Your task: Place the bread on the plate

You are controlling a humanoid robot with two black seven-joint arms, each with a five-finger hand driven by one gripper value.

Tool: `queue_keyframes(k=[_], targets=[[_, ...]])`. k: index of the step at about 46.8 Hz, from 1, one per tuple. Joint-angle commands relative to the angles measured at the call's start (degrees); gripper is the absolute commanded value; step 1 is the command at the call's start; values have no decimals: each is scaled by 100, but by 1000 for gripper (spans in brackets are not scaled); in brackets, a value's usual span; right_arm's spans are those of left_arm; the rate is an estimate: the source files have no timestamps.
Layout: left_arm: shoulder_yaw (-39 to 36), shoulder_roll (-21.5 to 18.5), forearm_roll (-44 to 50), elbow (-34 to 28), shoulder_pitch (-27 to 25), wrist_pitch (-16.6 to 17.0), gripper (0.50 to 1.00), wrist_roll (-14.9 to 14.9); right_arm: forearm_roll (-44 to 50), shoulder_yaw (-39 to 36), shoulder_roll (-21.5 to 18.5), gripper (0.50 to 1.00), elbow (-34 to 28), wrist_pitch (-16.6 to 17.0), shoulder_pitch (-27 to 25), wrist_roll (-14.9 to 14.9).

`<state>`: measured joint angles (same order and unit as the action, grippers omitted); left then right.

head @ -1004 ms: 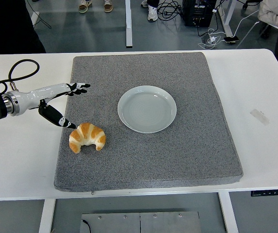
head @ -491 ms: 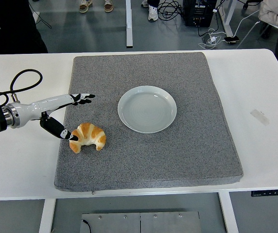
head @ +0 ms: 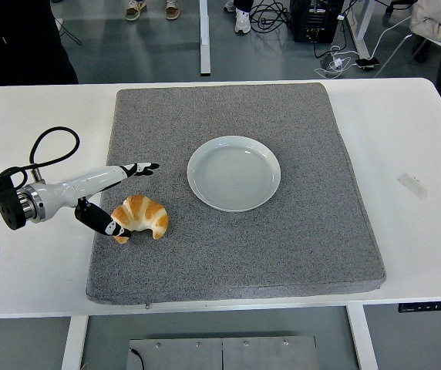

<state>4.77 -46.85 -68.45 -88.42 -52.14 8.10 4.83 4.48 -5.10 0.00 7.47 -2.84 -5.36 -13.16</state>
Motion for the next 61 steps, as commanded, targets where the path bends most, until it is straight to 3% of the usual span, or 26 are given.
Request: queue_keyframes(k=[1, 11, 22, 44, 50, 61], targets=[[-125, 79, -98, 0, 2, 208, 971, -9, 0, 0, 0, 1000, 0, -6, 0, -2], [-327, 211, -414, 26, 55, 789, 971, -96, 0, 0, 0, 1000, 0, -6, 0, -2], [-327, 237, -432, 88, 99, 1044, 971, -96, 0, 0, 0, 1000, 0, -6, 0, -2], [-336, 650, -643, 492, 336, 1387, 958, -97, 0, 0, 0, 1000, 0, 3, 0, 6], [-336, 668, -766, 650, 389, 1510, 921, -105, 0, 0, 0, 1000, 0, 3, 0, -2], [-336, 721, -836, 773, 451, 1545, 757, -114, 0, 0, 0, 1000, 0, 3, 0, -2]])
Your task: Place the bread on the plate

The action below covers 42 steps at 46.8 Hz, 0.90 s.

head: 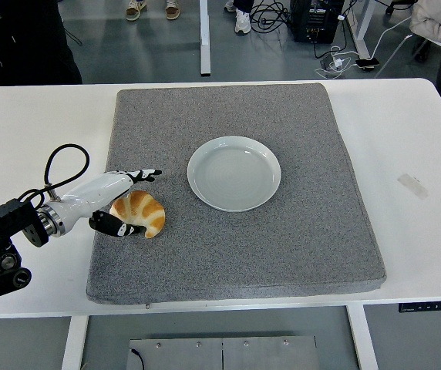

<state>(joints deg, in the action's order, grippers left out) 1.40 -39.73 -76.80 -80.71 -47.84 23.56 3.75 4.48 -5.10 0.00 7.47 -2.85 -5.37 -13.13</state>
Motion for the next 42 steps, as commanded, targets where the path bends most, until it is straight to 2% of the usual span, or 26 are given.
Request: queue_keyframes(k=[1, 4, 16, 21, 26, 42], targets=[[1, 27, 8, 2, 29, -1, 748, -6, 0, 0, 0, 1000, 0, -5, 1, 4], [1, 27, 8, 2, 38, 8, 727, 3, 0, 0, 0, 1000, 0, 3, 1, -5], [1, 97, -1, 2, 47, 166, 704, 100, 0, 0, 0, 1000, 0, 3, 1, -5], [1, 124, -10, 2, 56, 184, 624, 126, 0, 0, 0, 1000, 0, 3, 1, -5], [1, 124, -1, 2, 56, 175, 500, 135, 0, 0, 0, 1000, 0, -5, 1, 4], [97, 45, -63, -7, -49, 184, 500, 170, 0, 0, 0, 1000, 0, 3, 1, 4]])
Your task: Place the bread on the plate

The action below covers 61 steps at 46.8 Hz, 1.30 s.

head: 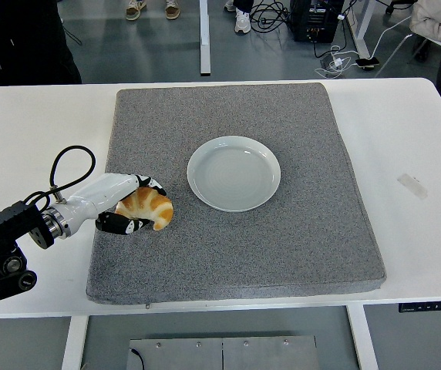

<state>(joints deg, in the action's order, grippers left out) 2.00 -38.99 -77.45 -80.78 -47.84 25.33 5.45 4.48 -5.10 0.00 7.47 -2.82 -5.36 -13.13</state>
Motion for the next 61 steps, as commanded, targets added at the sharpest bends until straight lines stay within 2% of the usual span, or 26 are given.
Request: queue_keyframes(k=[1, 11, 21, 34, 44, 61], targets=[[63, -47, 2, 0, -76, 7, 500, 0, 0, 0, 0, 1000, 0, 1, 0, -6], [397, -117, 29, 0, -436, -2, 500, 0, 0, 0, 0, 1000, 0, 1, 0, -6], [406, -4, 37, 123, -805, 7, 500, 0, 0, 0, 0, 1000, 0, 1, 0, -6], [397, 884, -7, 1116, -1095, 7, 500, 70, 0, 0, 0, 1000, 9, 1, 0, -6], [389, 1446, -7, 1512, -1104, 7, 500, 220, 0, 0, 0, 1000, 0, 1, 0, 3], [327, 2396, 11, 2619, -1087, -20, 500, 826, 0, 0, 0, 1000, 0, 1, 0, 3]])
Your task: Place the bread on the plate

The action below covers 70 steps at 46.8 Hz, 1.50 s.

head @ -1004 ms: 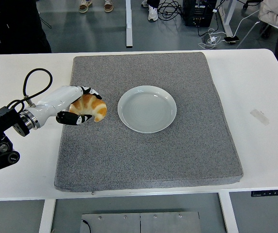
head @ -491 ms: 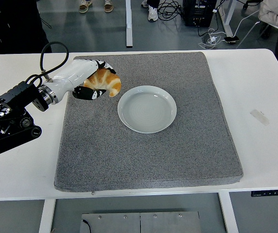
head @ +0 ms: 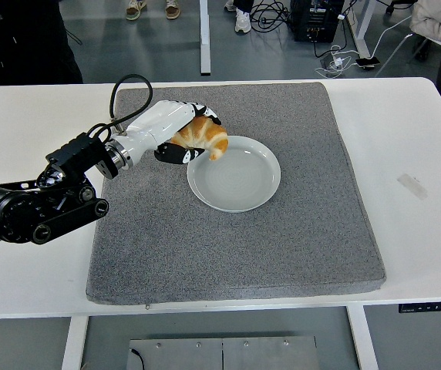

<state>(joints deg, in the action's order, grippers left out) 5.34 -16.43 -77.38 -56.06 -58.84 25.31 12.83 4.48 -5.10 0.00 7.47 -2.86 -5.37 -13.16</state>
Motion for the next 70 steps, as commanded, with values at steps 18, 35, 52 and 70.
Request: queue_keyframes(k=[18, 35, 52, 70], targets=[[-393, 694, 39, 737, 75, -52, 500, 343, 0, 0, 0, 1000, 0, 5, 0, -2], [-393, 993, 48, 1132, 224, -52, 500, 361, 0, 0, 0, 1000, 0, 5, 0, -2], [-393, 1072, 56, 1238, 303, -52, 500, 396, 0, 0, 0, 1000, 0, 5, 0, -2], [-393, 1089, 100, 1256, 382, -52, 805, 396, 0, 0, 0, 1000, 0, 5, 0, 7]])
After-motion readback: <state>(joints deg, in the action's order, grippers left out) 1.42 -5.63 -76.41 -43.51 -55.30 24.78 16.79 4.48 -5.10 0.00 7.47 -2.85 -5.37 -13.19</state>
